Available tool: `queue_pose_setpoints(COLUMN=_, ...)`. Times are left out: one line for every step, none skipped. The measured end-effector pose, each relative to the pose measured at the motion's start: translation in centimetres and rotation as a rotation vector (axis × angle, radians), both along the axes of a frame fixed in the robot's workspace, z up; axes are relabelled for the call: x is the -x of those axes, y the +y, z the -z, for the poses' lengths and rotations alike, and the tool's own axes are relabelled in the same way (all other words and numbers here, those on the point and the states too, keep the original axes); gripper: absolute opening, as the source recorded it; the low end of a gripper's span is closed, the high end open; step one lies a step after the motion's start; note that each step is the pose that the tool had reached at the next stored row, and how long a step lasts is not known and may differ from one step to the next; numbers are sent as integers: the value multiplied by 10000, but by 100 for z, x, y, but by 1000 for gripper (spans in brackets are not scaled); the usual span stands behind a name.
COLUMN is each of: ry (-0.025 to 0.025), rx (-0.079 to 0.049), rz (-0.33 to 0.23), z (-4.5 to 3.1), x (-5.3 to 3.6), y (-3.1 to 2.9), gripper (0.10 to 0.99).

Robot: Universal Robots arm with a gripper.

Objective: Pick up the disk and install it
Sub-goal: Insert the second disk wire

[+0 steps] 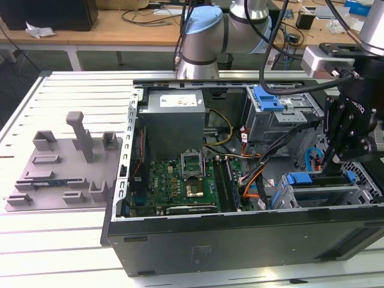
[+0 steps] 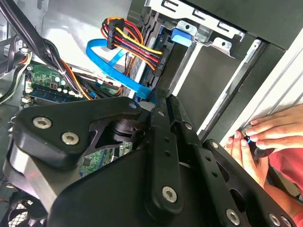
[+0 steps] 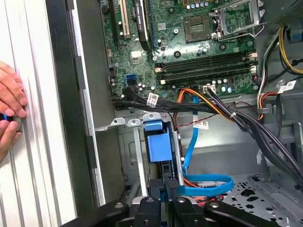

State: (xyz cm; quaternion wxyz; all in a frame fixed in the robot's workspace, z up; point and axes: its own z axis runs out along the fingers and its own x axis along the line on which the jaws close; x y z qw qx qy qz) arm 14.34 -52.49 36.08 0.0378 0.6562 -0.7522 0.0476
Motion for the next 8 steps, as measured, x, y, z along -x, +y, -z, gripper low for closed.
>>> queue_pose_setpoints(ry=0, rx=0, rz=0, z=0, x=0, y=0, gripper=161)
queue_pose_setpoints(ry=0, rx=-2, rz=0, z=2, x=0, y=0, gripper=161)
queue_pose_setpoints(ry=0, rx=-9, rz=-1, z=3, x=0, y=0, gripper=161)
queue_pose_setpoints(ry=-1, rx=-19, rz=0, z=4, x=0, y=0, gripper=161)
queue_pose_setpoints(ry=-14, rx=-55, rz=0, z=4, x=0, y=-2, gripper=161)
queue_pose_setpoints(ry=-47, rx=-132, rz=1, z=4, x=0, y=-8, gripper=161)
queue_pose_setpoints(ry=-68, rx=-183, rz=0, z=4, x=0, y=-12, gripper=161)
queue_pose_setpoints(ry=-118, rx=-310, rz=0, z=4, x=0, y=-27, gripper=161)
